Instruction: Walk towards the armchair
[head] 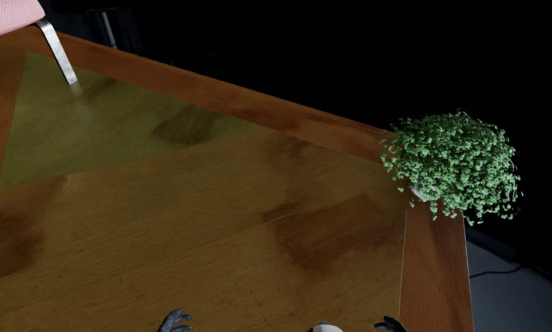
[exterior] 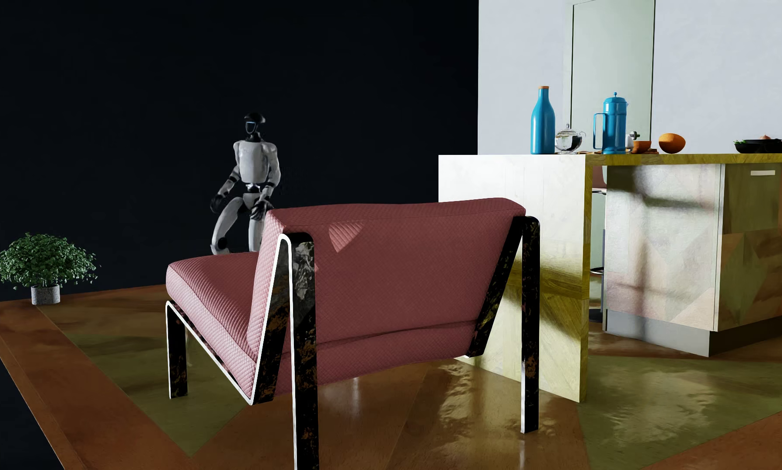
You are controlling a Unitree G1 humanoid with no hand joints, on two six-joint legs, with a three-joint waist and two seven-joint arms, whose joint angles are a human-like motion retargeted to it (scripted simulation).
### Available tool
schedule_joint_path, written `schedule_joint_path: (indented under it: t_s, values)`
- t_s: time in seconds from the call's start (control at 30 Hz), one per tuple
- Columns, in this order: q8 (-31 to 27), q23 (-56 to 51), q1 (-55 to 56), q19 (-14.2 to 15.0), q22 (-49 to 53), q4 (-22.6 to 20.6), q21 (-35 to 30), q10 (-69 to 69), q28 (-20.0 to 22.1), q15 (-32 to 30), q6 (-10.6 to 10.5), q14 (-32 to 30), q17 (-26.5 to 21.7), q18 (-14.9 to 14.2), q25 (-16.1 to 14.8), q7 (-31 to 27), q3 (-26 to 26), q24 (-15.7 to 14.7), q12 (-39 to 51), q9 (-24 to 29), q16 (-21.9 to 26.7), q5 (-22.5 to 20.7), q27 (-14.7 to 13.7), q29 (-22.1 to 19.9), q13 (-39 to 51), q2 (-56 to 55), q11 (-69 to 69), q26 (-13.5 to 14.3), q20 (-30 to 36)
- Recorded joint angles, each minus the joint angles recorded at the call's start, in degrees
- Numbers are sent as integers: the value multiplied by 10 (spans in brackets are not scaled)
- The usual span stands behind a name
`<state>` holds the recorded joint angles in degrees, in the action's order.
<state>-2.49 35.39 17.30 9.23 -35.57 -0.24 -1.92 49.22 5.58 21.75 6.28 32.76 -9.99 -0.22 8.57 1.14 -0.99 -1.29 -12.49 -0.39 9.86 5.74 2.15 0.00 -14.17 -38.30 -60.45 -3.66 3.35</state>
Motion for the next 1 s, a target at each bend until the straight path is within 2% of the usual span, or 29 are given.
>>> schedule_joint_path:
  t_s: [0.03, 0.07, 0.1, 0.13, 0.17, 0.2, 0.23, 0.27, 0.3, 0.33, 0.37, 0.4, 0.43, 0.47, 0.5, 0.53, 0.57, 0.6, 0.63, 0.67, 0.7, 0.73, 0.77, 0.83, 0.87, 0.9, 0.93, 0.97, 1.0]
  values:
    - [9, 21, -18, 9, 15, -3, 7, 7, -13, -5, 18, 24, -14, -5, 1, -12, -9, -1, 31, -7, -10, 5, -11, 5, -24, 5, 88, 20, 4]
    - [28, 27, -14, -7, 5, 3, -1, 66, -37, -43, 8, 21, -36, 5, -12, -30, -38, -3, 67, 6, -27, 5, -17, 1, -28, 33, 87, 35, 19]
    - [49, 13, 19, -61, -13, 12, 5, 157, -73, -25, -14, -61, -48, 35, -42, -29, -61, -12, 64, 24, -18, 5, -20, -18, 5, 73, 101, 43, 20]
    - [68, 7, 60, -47, -3, 26, 13, 213, -107, -12, -42, -129, -53, 57, -77, -18, -85, -21, 25, 28, -12, 5, -32, -45, 40, 107, 122, 41, -7]
    - [85, -9, 87, -53, -4, 41, 12, 215, -128, 1, -67, -121, -43, 58, -109, 4, -120, -24, -4, 34, 14, 7, -37, -74, 80, 146, 144, 25, -13]
    - [95, -35, 104, -41, 12, 48, -16, 158, -125, 20, -87, -78, -17, 52, -131, 21, -145, -12, -45, 27, 9, 12, -40, -94, 115, 173, 152, 0, -41]
    - [87, -44, 104, -27, 6, 48, -49, 68, -105, 33, -109, -59, 5, 53, -140, 26, -156, 3, -84, 19, 6, 14, -49, -103, 148, 178, 115, -20, -30]
    - [64, -20, 90, -10, -61, 34, -57, 47, -74, -15, -112, -35, 40, 22, -134, 24, -146, 15, -86, 15, 24, 28, -64, -97, 168, 131, -3, -35, 19]
    - [30, -5, 66, 3, -85, 23, -88, 42, -43, -45, -104, -16, 32, 21, -117, 18, -120, 12, -80, 18, 23, 8, -75, -77, 143, 87, -66, -52, 24]
    - [11, -5, 38, 11, -71, 12, -79, 26, -15, -32, -87, -2, 25, 18, -93, 11, -82, 0, -74, 22, 17, -11, -71, -51, 105, 46, -80, -64, 8]
    - [13, -8, 5, 15, -55, 1, -48, -1, 11, -11, -65, 8, 15, 14, -67, 6, -41, -18, -55, 22, 10, -19, -57, -24, 66, 3, -60, -65, 13]
    - [15, 4, -28, 20, -10, -13, -5, -14, 22, -11, -39, 21, 6, 11, -45, -2, -23, -24, -16, 25, -2, -18, -50, -5, 31, -17, -3, -59, -1]
    - [13, 36, -26, 22, 26, -22, 9, 43, 18, -45, -25, 19, -15, 13, -33, -13, -27, -21, 23, 28, -16, -17, -51, 3, 9, -10, 79, -42, -6]
    - [30, 46, 22, -27, 7, -17, 1, 166, -3, -36, -37, -50, -45, 52, -33, -17, -40, -12, 48, 31, -20, -17, -39, -3, 15, 6, 65, -11, 16]
    - [54, 53, 69, -100, -20, -5, 9, 232, -39, -13, -60, -120, -56, 72, -44, -5, -57, -10, 52, 32, -20, -15, -42, -25, 31, 34, 72, 12, 22]
    - [71, 38, 110, -86, -13, 8, 8, 250, -76, 7, -77, -135, -47, 69, -60, 16, -80, -11, 34, 32, -13, -10, -41, -55, 45, 68, 86, 24, 8]
    - [87, 1, 139, -54, 5, 17, 5, 245, -102, 25, -98, -106, -38, 42, -82, 26, -110, -13, 12, 34, -6, -6, -32, -83, 66, 109, 104, 23, -6]
    - [99, -11, 156, -71, 12, 18, -16, 198, -110, 42, -109, -74, -22, 30, -101, 30, -138, -10, -12, 26, -8, -3, -33, -102, 93, 146, 125, 14, -22]
    - [108, -29, 164, -56, 19, 16, -35, 147, -105, 59, -121, -55, -8, 16, -118, 31, -159, -5, -29, 23, -12, 2, -33, -111, 122, 177, 123, -1, -23]
    - [113, -42, 158, -43, 10, 29, -38, 51, -89, 40, -136, -68, 19, 24, -125, 28, -153, 4, -40, 25, -2, 7, -38, -109, 153, 163, 27, -14, -2]
    - [75, -14, 138, -32, -60, 17, -49, 53, -68, -38, -119, -76, 33, 41, -119, 30, -131, 11, -28, 26, 21, 6, -60, -95, 148, 101, -92, -16, 36]
    - [34, -2, 113, -23, -86, 1, -51, 50, -47, -62, -95, -54, 30, 39, -105, 21, -94, 10, -22, 32, 27, -18, -70, -71, 120, 53, -122, -26, 29]
    - [10, 9, 77, -16, -67, -15, -27, 33, -25, -39, -63, -39, 30, 36, -83, 13, -52, 5, -26, 39, 21, -32, -68, -42, 87, 15, -99, -38, 11]
    - [7, 5, 21, 4, 9, -30, -11, 15, -4, -2, -21, 4, 2, 28, -37, -11, -20, 11, -11, 25, -24, -19, -33, 2, 15, -26, 44, -46, 2]
    - [14, 43, 3, 20, 15, -44, 1, 37, -15, -78, -2, 26, -14, 33, -25, -21, -34, 14, 31, 24, -16, 13, -30, 13, 7, -19, 111, -43, 32]
    - [35, 53, 33, -5, 10, -28, -4, 143, -41, -82, -24, -20, -46, 50, -30, -23, -64, 7, 55, 33, -29, 8, -29, 6, 18, 6, 102, -33, 19]
    - [57, 44, 71, -62, -20, -10, 7, 223, -72, -56, -46, -98, -57, 57, -45, -10, -78, -4, 61, 34, -23, 9, -31, -15, 36, 32, 102, -16, 19]
    - [76, 18, 96, -45, -32, 11, -1, 243, -104, -35, -69, -127, -45, 36, -65, 9, -90, -18, 33, 32, -15, 11, -32, -49, 58, 68, 116, -2, -6]
    - [89, -6, 109, -39, -20, 17, -9, 231, -118, -18, -91, -93, -34, 13, -88, 20, -119, -27, 1, 34, -8, 16, -40, -78, 80, 113, 135, -5, -15]
